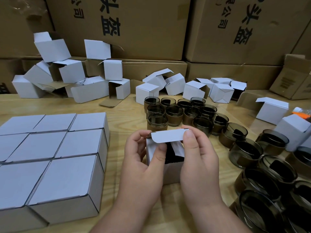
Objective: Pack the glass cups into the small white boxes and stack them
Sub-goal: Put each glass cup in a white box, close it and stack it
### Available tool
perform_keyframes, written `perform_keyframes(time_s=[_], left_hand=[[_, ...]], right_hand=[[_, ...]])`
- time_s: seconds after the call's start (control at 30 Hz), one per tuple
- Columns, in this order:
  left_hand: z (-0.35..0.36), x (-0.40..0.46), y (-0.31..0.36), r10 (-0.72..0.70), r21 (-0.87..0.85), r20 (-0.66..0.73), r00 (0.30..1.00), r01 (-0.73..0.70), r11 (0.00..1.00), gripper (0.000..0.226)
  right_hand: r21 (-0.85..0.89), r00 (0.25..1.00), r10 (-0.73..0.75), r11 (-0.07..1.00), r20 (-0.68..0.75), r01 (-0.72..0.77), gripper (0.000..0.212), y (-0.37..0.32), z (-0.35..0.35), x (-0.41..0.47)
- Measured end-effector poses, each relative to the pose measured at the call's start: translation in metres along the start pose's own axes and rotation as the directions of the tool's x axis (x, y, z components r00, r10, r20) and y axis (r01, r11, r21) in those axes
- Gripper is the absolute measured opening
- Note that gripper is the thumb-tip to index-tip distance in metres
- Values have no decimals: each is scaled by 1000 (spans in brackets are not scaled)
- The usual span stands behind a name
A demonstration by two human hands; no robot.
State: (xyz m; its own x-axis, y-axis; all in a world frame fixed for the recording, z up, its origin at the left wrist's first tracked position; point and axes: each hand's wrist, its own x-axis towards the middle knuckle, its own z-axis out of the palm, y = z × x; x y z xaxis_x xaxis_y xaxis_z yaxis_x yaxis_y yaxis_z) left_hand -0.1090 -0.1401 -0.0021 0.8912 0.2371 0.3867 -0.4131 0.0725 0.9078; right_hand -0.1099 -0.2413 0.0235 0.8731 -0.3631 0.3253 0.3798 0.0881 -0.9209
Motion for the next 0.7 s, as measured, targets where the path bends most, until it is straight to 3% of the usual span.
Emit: perform_keyframes(time_s=[0.13, 0.7], left_hand=[[-2, -3, 3, 2, -55, 75, 997, 2, 998, 47], [-2, -4, 2, -3, -116, 38, 999, 8, 993, 32]], right_hand=[[-37, 1000, 23, 999, -20, -24, 30, 2, -1, 0], [-14, 999, -35, 999, -2, 35, 23, 9, -3, 0]])
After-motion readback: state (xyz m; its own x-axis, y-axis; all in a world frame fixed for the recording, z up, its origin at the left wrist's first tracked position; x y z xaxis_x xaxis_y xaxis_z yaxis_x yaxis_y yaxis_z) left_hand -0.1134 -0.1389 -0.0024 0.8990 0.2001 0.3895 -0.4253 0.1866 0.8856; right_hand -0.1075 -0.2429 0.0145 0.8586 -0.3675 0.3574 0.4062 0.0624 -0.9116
